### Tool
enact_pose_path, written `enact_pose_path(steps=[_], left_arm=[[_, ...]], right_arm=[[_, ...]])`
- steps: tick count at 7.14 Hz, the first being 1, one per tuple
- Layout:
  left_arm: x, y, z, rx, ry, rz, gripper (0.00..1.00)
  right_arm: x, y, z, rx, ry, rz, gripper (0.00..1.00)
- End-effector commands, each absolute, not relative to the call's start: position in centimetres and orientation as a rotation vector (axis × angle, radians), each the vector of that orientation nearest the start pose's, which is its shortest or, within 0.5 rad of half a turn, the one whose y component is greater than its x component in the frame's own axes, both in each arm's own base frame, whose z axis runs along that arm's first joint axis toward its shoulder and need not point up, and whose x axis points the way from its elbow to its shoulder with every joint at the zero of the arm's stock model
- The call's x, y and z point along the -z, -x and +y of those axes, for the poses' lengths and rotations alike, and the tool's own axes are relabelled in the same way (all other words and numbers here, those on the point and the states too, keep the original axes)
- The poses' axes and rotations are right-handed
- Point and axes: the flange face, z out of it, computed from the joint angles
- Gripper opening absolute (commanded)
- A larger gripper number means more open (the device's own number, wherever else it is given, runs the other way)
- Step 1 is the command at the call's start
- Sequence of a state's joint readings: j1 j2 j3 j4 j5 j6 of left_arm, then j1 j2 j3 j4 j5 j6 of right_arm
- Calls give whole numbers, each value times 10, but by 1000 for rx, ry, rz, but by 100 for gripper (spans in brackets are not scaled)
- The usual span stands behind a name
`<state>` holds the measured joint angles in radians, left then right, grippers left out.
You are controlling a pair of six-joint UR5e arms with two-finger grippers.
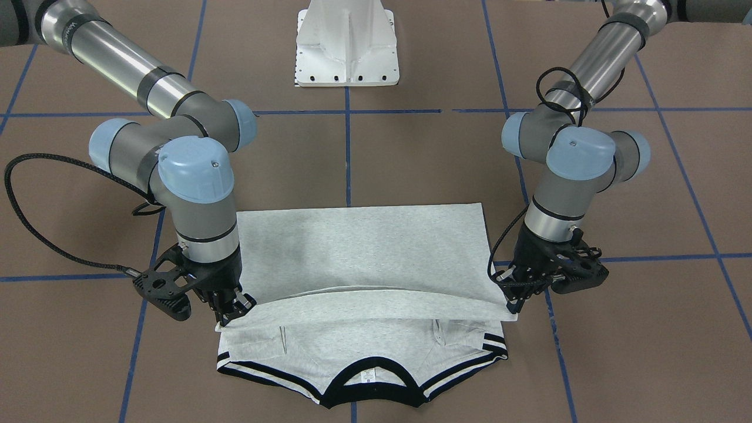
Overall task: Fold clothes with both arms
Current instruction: 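Lay the hem down near the collar and open both grippers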
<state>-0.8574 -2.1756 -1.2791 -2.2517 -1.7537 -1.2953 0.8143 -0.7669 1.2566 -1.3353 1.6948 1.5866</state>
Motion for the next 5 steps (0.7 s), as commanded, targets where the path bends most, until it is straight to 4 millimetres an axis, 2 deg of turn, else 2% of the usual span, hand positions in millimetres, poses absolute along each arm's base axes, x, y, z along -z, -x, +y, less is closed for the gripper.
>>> enact_pose_path(steps=[1,5], left_arm=[[-379,-408,-653,445,-399,934,0],[-377,-420,-669,459,-420,922,0]], right_arm=[[-297,459,-684,-761,-177,-720,0],[-313,461,-687,-763,-180,-720,0]])
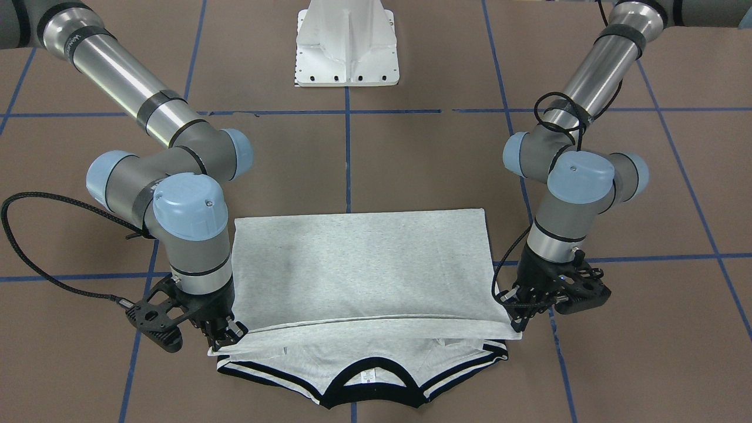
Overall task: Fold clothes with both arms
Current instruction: 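Lay the hem down near the collar and open both grippers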
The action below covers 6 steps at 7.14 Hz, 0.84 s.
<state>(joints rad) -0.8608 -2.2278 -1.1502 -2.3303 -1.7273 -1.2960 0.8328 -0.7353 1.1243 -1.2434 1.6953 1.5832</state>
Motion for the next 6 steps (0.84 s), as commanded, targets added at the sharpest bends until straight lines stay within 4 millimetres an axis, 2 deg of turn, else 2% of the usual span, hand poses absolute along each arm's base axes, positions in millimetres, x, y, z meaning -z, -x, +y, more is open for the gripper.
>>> enact_pose_path(steps=[1,4,5,6], left_arm=[[-376,-420,-670,459,-420,923,0],[-370,-421,-671,459,-424,930,0],[-371,-420,-672,461,-424,929,6],[-374,-421,-672,461,-422,926,34]], right_arm=[[-315,460,-687,-765,-184,-717,0],[-317,460,-687,-768,-185,-714,0],[-315,459,-688,-769,-192,-731,0],[-317,461,-690,-772,-201,-726,74]])
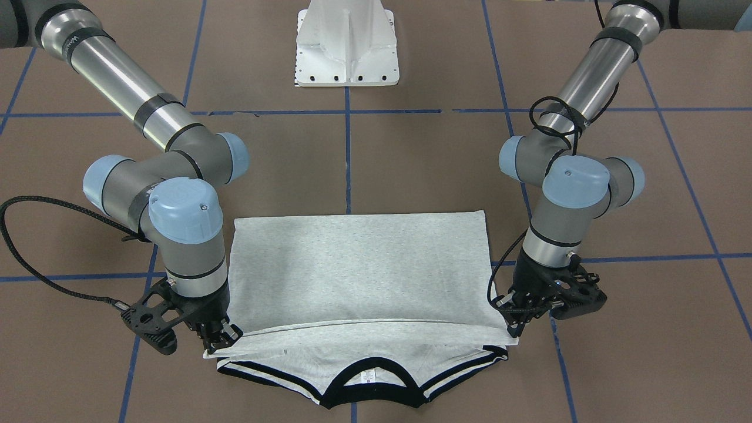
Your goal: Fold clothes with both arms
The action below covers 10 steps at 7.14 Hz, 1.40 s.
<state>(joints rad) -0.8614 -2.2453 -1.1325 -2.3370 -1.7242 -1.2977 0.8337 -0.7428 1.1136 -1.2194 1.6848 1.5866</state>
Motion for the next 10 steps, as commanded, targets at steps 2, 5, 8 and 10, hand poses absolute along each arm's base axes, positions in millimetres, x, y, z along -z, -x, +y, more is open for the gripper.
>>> enact_pose_path(steps=[2,5,8,10], left_arm=[[-372,-415,-675,470,-423,937,43],[-369,-405,-678,458,-394,967,44],[-373,-404,-676,457,-392,963,46],[-375,-403,-675,458,-392,962,46]], right_arm=[[-316,453,-697,-779,-203,-725,79],[-313,442,-627,-756,-108,-851,90],[-339,440,-500,-787,2,-923,90],[-355,450,-464,-804,42,-912,91]])
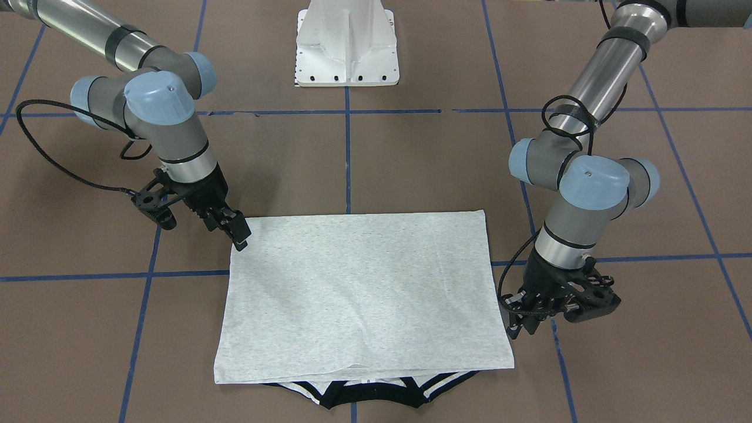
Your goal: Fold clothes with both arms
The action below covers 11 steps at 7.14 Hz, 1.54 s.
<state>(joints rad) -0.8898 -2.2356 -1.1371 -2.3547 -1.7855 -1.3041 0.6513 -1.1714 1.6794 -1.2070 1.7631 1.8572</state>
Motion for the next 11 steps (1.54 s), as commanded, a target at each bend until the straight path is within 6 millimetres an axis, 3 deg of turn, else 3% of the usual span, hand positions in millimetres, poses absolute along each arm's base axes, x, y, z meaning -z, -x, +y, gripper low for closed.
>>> enact_pose_path(steps=[1,3,4,5,6,8,10,11], left_arm=[[-375,-403,-676,457,-391,960,46],[-374,-403,-675,456,-392,961,46],[-375,-403,-675,457,-391,960,46],[-375,-403,-675,455,-393,961,46],[-375,-403,-675,454,-393,959,46],[-379,-402,-674,453,-393,954,46],[-386,-401,-672,453,-389,951,45],[-376,-399,-670,449,-396,963,45]], right_arm=[[-367,467,-456,-802,31,-882,90],[-374,478,-454,-799,36,-863,88],[-372,479,-454,-797,36,-866,79],[-370,479,-454,-809,41,-871,23],[-371,480,-453,-809,46,-870,0],[-362,481,-455,-811,45,-884,0],[-355,471,-462,-822,41,-898,0],[-345,458,-454,-807,63,-925,0]])
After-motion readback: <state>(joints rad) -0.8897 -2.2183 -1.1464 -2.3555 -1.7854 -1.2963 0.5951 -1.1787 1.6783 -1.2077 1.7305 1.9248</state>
